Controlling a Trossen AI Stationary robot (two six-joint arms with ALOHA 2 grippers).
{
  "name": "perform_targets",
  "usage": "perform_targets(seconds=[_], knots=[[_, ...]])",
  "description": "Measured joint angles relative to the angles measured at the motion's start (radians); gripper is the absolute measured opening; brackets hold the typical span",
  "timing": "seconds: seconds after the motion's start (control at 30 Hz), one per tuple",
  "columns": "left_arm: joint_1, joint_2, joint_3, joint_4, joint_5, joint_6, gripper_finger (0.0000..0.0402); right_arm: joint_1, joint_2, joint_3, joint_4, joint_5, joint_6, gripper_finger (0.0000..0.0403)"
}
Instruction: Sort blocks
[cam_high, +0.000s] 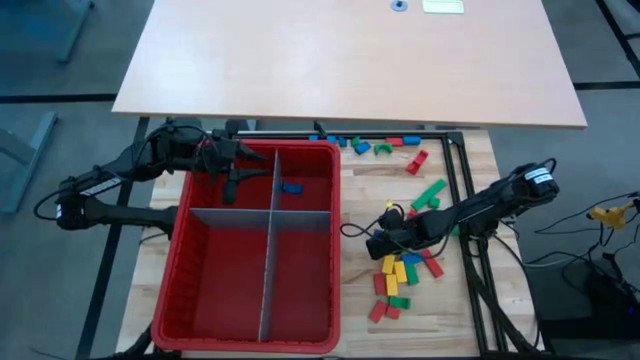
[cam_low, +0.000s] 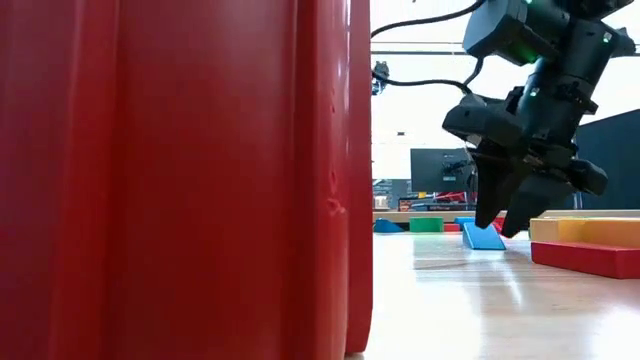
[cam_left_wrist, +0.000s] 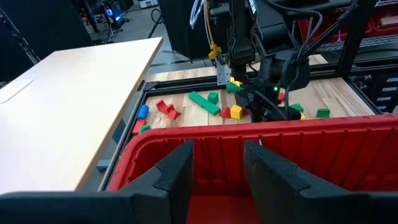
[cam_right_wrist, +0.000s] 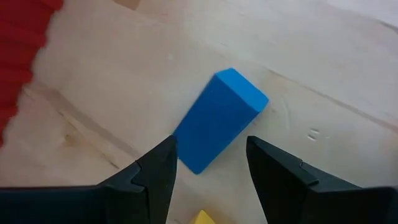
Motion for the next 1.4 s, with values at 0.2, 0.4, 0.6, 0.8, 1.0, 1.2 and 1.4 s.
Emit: perform_targets(seconds=[0.2, 0.4, 0.6, 0.8, 1.0, 1.2, 1.4], knots=[[0.000, 0.000, 0.000, 0.000, 0.000, 0.019, 0.0123, -0.015, 0.040, 0.000, 0.002, 0.004, 0.013, 0.0176], [0.000, 0.000, 0.000, -0.003, 0.000, 0.019, 0.0115, -0.029, 0.055, 0.000, 0.038, 0.014, 0.010, 0.0176], [0.000, 0.000, 0.000, -0.006, 0.000, 0.023, 0.0119, -0.033, 0.055, 0.008, 0.084, 0.035, 0.006, 0.0176], [0.000, 0.000, 0.000, -0.007, 0.000, 0.023, 0.0131, -0.048, 0.057, 0.022, 0.092, 0.057, -0.008, 0.0176], [0.000, 0.000, 0.000, -0.013, 0.000, 0.023, 0.0130, -0.071, 0.063, 0.044, 0.125, 0.060, -0.076, 0.0176], [0.000, 0.000, 0.000, -0.015, 0.000, 0.023, 0.0121, -0.073, 0.063, 0.072, 0.152, 0.060, -0.145, 0.0176], [0.000, 0.000, 0.000, -0.015, 0.000, 0.023, 0.0122, -0.073, 0.069, 0.072, 0.135, 0.060, -0.161, 0.0181]])
